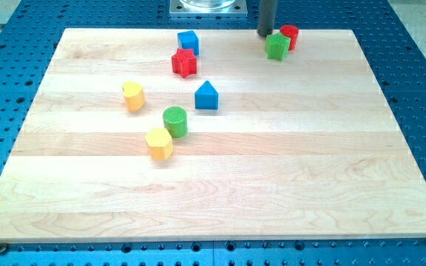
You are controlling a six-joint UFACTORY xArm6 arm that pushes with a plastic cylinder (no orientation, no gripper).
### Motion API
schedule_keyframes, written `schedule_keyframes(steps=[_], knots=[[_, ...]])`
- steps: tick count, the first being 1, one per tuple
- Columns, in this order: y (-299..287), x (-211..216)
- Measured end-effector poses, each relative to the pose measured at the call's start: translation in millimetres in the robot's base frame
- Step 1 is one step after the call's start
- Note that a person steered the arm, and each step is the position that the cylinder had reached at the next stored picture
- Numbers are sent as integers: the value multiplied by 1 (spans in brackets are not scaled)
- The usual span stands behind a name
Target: Slide the red star into the blue cube
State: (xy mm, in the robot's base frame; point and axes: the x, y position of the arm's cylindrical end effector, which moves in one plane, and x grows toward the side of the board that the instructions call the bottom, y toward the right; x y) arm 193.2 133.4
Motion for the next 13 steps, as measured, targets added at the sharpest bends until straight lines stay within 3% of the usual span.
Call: schedule_keyframes(steps=[1, 2, 4, 7, 8, 9, 10, 11, 12, 13], knots=[[36, 28], [-2, 16], [-136, 1], [-231, 37], [-126, 38], [-111, 32], [-193, 23], [-121, 55], [-52, 60], [-171, 52]])
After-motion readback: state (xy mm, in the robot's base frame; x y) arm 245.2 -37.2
